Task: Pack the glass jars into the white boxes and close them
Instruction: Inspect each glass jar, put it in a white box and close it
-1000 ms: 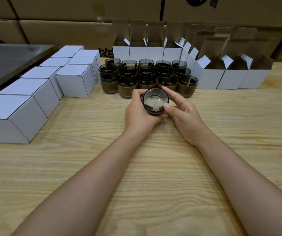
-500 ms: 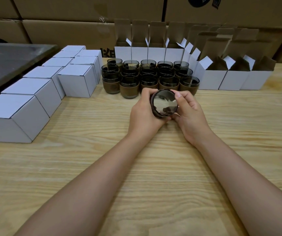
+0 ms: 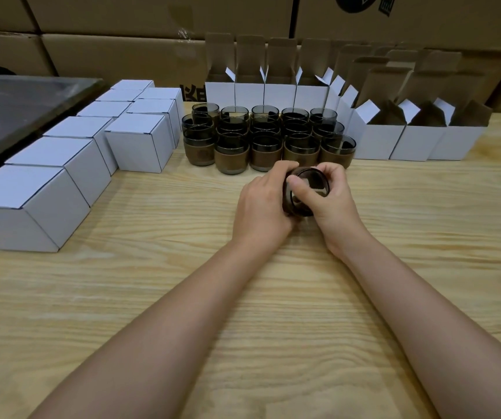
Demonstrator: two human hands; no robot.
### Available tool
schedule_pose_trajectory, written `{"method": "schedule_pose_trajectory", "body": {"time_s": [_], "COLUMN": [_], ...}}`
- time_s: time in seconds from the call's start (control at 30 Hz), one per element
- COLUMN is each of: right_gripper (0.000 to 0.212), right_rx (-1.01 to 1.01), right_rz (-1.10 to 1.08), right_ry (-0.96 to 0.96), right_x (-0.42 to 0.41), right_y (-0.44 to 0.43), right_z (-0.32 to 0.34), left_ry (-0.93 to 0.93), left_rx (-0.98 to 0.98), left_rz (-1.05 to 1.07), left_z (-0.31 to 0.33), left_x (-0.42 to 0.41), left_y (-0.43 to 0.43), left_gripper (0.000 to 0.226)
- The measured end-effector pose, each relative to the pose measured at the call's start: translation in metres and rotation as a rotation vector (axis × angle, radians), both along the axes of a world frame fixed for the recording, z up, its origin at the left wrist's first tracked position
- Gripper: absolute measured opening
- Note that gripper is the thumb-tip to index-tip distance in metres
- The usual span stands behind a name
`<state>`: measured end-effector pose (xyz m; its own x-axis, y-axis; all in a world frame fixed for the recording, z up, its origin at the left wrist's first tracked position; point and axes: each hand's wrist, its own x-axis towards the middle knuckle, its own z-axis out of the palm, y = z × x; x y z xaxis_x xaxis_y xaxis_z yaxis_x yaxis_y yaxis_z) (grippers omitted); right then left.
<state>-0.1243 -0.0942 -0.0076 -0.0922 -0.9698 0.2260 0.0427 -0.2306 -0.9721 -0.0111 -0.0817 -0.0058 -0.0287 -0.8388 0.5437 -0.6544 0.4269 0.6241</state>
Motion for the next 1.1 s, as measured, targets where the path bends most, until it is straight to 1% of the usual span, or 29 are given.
{"method": "schedule_pose_trajectory", "body": {"time_s": [0.07,0.17,0.3,0.5,0.67,0.8,0.87,0.97,1.03,1.1], "right_gripper": [0.058,0.062,0.070,0.053,0.033,0.027,0.028,0.040,0.043,0.044], "right_rx": [-0.014,-0.021,-0.016,0.008,0.046,0.031,0.010,-0.006,-0.006,-0.017], "right_rz": [0.034,0.091,0.181,0.330,0.360,0.356,0.405,0.448,0.454,0.463], "right_ry": [0.048,0.098,0.073,-0.060,-0.162,-0.169,-0.181,-0.149,-0.138,-0.169], "right_x": [-0.001,-0.004,-0.009,-0.021,-0.024,-0.024,-0.026,-0.027,-0.027,-0.026], "right_y": [0.001,0.002,0.002,-0.001,0.000,0.002,0.002,0.002,0.002,0.001], "right_z": [0.000,0.000,0.001,0.002,0.005,0.007,0.008,0.009,0.008,0.008], "left_ry": [0.044,0.137,0.235,0.362,0.414,0.435,0.451,0.478,0.491,0.505], "left_rx": [0.044,0.115,0.180,0.257,0.261,0.253,0.254,0.279,0.292,0.299], "left_rz": [-0.014,-0.030,-0.047,-0.076,-0.122,-0.154,-0.170,-0.196,-0.211,-0.235], "left_z": [0.001,0.001,-0.001,-0.003,-0.005,-0.004,-0.003,-0.003,-0.001,0.000], "left_x": [0.001,0.003,0.007,0.013,0.015,0.015,0.015,0.014,0.014,0.013], "left_y": [0.000,-0.001,-0.005,-0.011,-0.013,-0.013,-0.013,-0.012,-0.011,-0.010], "left_gripper": [0.061,0.062,0.062,0.074,0.080,0.081,0.080,0.079,0.080,0.081]}}
